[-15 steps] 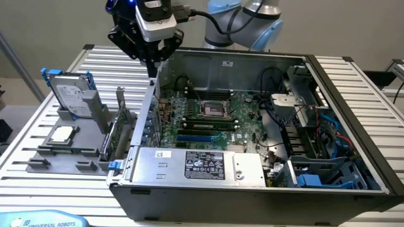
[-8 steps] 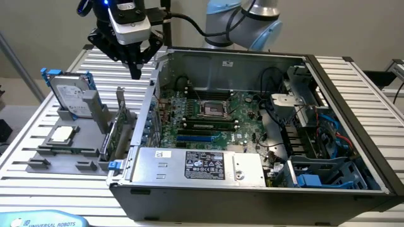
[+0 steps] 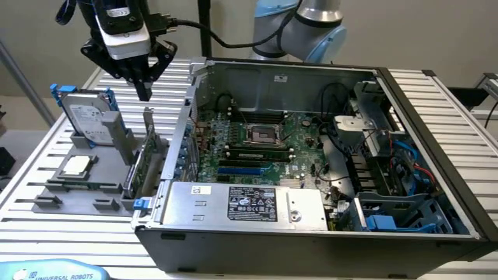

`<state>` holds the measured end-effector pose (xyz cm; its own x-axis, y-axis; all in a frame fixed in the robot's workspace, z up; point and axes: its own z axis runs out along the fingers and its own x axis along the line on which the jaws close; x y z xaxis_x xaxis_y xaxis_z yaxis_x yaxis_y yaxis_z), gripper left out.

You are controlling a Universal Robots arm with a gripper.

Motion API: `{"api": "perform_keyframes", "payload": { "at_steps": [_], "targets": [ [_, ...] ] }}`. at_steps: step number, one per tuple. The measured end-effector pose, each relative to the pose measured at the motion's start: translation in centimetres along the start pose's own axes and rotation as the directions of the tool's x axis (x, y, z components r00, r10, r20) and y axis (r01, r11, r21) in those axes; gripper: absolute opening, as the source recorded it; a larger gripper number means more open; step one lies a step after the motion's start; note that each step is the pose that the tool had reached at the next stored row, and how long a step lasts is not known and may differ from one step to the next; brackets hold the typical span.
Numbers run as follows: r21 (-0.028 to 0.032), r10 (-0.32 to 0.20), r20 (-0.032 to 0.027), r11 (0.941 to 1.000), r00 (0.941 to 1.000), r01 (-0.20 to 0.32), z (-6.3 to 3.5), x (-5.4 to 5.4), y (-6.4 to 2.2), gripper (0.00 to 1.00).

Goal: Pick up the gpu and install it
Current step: 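Reach for the gpu, then pick up the gpu and move the gpu toward the slot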

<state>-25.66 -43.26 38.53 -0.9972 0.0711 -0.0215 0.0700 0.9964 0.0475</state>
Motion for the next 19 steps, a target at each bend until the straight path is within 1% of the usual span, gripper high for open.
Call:
{"api": "perform_keyframes", "payload": {
  "at_steps": [8, 10, 11, 19],
  "targets": [
    [0.0027, 0.000, 0.0002, 1.0000, 1.0000, 0.000, 0.66, 3.6, -0.43, 0.11],
    [0.0042, 0.000, 0.0003, 1.0000, 1.0000, 0.000, 0.79, 4.5, -0.52, 0.11],
    [0.0048, 0.000, 0.0003, 1.0000, 1.0000, 0.000, 0.81, 4.7, -0.53, 0.11],
    [0.0053, 0.000, 0.0004, 1.0000, 1.0000, 0.000, 0.81, 4.7, -0.54, 0.11]
  ]
}}
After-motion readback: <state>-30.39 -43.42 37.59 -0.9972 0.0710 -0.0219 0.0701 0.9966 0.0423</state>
